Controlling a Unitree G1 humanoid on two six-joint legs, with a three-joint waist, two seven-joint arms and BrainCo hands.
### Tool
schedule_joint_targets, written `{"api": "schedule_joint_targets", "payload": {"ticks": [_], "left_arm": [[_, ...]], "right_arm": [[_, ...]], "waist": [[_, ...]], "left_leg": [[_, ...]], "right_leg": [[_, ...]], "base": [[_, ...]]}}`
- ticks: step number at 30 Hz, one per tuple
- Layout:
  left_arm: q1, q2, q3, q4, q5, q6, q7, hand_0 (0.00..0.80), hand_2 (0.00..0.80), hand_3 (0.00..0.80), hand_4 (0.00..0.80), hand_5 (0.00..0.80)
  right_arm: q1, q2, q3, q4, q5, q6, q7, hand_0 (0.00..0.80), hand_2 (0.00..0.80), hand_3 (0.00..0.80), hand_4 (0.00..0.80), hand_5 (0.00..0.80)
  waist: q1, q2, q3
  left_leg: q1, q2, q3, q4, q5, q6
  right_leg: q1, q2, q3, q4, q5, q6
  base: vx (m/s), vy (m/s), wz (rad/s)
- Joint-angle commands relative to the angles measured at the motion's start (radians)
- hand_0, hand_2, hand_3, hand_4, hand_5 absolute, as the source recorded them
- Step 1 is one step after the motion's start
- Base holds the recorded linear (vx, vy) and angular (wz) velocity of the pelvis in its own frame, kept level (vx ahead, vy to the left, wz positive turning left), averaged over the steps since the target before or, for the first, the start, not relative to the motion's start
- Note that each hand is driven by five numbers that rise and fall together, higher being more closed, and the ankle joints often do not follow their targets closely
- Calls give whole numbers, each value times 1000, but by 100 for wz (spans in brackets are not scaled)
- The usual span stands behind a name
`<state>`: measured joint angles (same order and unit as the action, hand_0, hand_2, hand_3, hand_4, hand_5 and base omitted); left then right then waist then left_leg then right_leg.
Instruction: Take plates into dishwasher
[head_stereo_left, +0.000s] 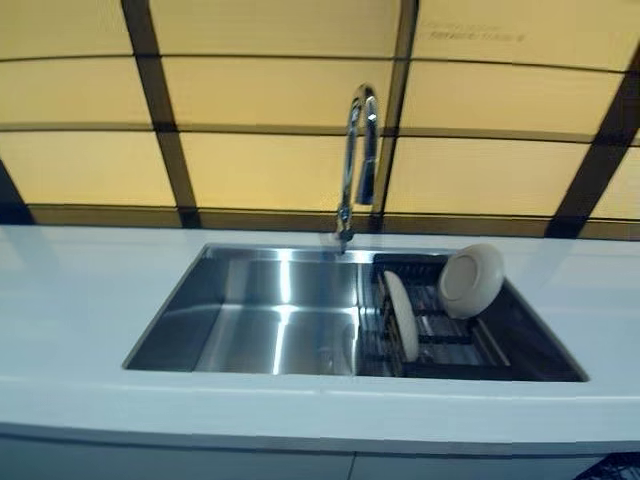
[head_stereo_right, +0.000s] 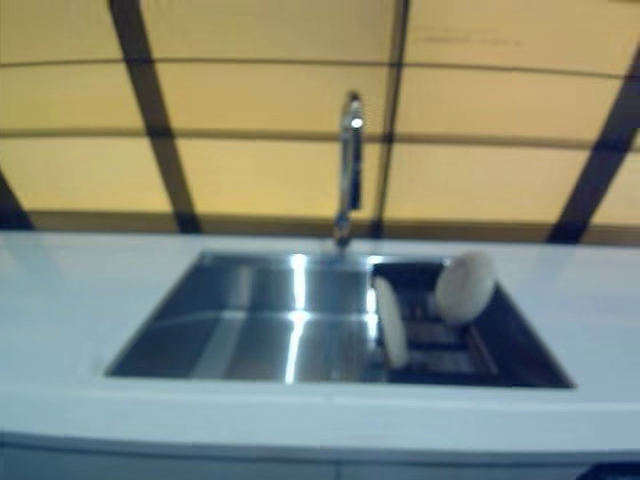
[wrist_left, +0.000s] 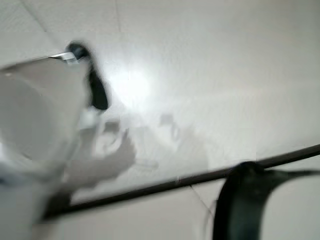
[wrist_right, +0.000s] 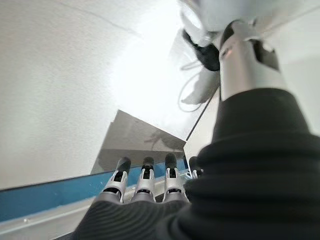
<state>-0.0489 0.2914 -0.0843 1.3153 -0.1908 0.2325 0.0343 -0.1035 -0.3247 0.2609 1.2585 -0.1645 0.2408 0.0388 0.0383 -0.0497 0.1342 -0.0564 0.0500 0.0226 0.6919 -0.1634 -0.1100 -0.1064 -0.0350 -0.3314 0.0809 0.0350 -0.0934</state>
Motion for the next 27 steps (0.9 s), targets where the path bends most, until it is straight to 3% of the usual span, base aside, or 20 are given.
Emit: {"api": "schedule_joint_targets", "payload": {"ticks": [1,2,3,5,8,21,23,25,27], "left_arm": [[0,-1,10,-33,-35,-14,27,0,0,0,0,0],[-4,-2,13,-40,-27,-15,23,0,0,0,0,0],[-7,-1,17,-44,-19,-12,20,0,0,0,0,0],[-31,7,-1,-72,-17,10,26,0,0,0,0,0],[-41,13,-14,-75,-10,12,19,0,0,0,0,0],[-35,9,-35,-93,1,-6,8,0,0,0,0,0],[-32,14,-45,-95,37,14,-7,0,0,0,0,0],[-32,28,-57,-86,51,12,-7,0,0,0,0,0],[-41,47,-50,-97,27,17,-1,0,0,0,0,0]], "right_arm": [[-45,-24,36,26,-13,13,16,0,0,0,0,0],[-46,-21,35,30,-27,3,18,0,0,0,0,0],[-46,-21,30,25,-32,4,17,0,0,0,0,0],[-33,-19,29,-2,-2,23,-21,0,0,0,0,0],[-24,-22,18,0,-39,20,1,0,0,0,0,0],[-17,-2,19,5,-65,16,11,0,0,0,0,0],[-18,2,22,4,-70,17,10,0,0,0,0,0],[-20,1,24,-4,-75,4,24,0,0,0,0,0],[-29,1,30,-25,-74,1,57,0,0,0,0,0]], "waist": [[30,4,59],[35,14,68],[37,11,71],[40,14,61],[22,28,35],[11,33,0],[13,39,1],[8,44,4],[13,47,7]], "left_leg": [[-63,-42,45,-333,121,89],[-73,-44,76,-423,138,89],[-77,-49,76,-411,131,92],[-49,-73,39,-486,114,86],[27,-79,30,-588,119,95],[84,-93,41,-653,108,125],[96,-87,33,-673,117,135],[99,-79,15,-682,126,141],[99,-65,12,-698,134,143]], "right_leg": [[132,-63,113,-11,-45,135],[146,-62,117,-11,-51,144],[148,-69,114,-14,-49,145],[155,-77,95,-26,-49,159],[140,-75,91,-21,-49,171],[145,-69,126,-66,-27,187],[131,-60,139,-21,-41,191],[115,-69,160,21,-48,199],[99,-109,164,57,-32,216]], "base": [[167,146,-54],[123,117,-58],[86,77,-25],[90,87,-3],[89,89,-31],[13,44,6],[-37,-16,0],[-70,-90,4],[-133,-166,15]]}}
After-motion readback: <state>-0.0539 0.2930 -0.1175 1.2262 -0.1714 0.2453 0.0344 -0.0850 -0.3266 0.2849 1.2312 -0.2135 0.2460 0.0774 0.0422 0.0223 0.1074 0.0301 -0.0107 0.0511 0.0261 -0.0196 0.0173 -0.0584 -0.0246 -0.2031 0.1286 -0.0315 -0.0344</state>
